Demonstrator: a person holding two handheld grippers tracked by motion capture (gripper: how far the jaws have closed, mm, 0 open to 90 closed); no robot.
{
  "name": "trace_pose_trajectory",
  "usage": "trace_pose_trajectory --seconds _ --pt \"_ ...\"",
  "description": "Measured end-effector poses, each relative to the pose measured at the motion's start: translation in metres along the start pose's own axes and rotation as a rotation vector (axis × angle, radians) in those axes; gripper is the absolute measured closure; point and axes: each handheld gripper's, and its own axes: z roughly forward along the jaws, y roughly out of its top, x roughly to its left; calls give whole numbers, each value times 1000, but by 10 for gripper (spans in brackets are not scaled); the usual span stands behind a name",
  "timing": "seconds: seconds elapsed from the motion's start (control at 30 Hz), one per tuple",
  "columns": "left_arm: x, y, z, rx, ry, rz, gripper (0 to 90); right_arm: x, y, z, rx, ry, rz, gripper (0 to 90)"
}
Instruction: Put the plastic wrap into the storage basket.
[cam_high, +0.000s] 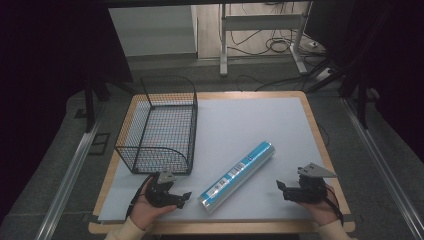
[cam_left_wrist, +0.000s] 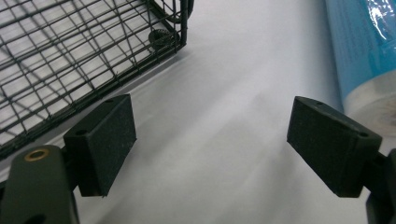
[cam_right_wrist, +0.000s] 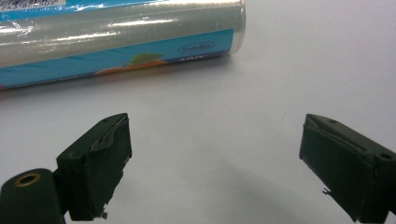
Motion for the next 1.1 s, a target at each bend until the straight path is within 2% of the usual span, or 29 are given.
trace_pose_trajectory --seconds 0.07,0.17,0.27,0.43,0.53,0.73,0.9,1.0,1.1 --pt "0 2 0 5 0 9 155 0 0 0 -3 4 -4 100" --pt "-1 5 2 3 -8 -6 176 0 -6 -3 -5 30 -7 119" --pt "-2 5 2 6 -12 4 176 0 -6 -4 -8 30 -8 120" --pt "-2 4 -1 -6 -15 10 176 4 -2 -6 -9 14 -37 125" --pt "-3 3 -3 -14 -12 -12 176 7 -2 -7 -10 18 -43 131" --pt "-2 6 -3 -20 -10 -3 175 9 -2 -5 -4 33 -65 134" --pt "-4 12 0 -16 -11 -23 174 8 -8 -5 1 41 -71 134" --pt "-9 17 -3 -19 -19 -7 174 8 -12 -9 1 34 -64 134" --pt "-16 21 -5 -19 -8 16 175 8 -14 -13 -4 27 -61 135"
